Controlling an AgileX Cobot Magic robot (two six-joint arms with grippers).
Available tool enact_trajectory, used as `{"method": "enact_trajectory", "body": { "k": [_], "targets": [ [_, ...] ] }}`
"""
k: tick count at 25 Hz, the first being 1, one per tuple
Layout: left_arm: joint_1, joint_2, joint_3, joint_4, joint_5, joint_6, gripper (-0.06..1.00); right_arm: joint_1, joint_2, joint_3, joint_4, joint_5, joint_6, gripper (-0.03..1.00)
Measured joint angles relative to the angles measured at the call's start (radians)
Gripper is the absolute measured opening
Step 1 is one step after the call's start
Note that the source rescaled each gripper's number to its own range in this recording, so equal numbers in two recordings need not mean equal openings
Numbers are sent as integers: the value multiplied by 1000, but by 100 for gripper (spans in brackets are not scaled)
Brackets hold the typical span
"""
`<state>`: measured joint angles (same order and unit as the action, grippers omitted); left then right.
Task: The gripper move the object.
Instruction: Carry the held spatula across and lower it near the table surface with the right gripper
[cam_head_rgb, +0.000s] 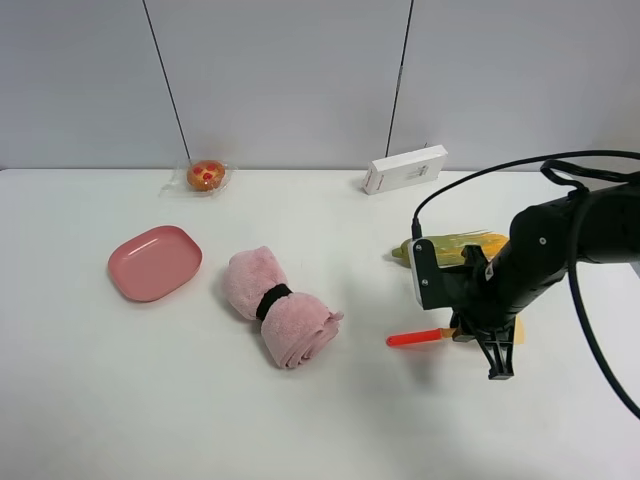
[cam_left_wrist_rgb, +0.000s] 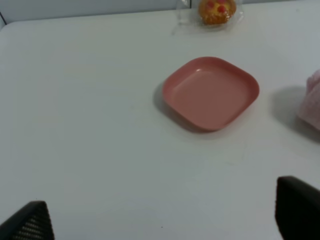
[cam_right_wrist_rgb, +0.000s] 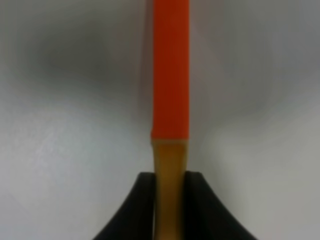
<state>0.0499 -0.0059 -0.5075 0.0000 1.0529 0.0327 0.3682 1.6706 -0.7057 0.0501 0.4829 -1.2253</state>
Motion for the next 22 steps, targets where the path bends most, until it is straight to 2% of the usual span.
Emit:
{"method": "enact_trajectory", "body": {
  "k": [6,11,22],
  "targets": [
    [0,0,0,0,0,0,100,-36,56,0,0,-48,0,0],
    [0,0,0,0,0,0,100,-49,65,0,-38,-102,0,0],
    [0,0,0,0,0,0,100,-49,65,0,-50,-94,40,0]
  ]
}}
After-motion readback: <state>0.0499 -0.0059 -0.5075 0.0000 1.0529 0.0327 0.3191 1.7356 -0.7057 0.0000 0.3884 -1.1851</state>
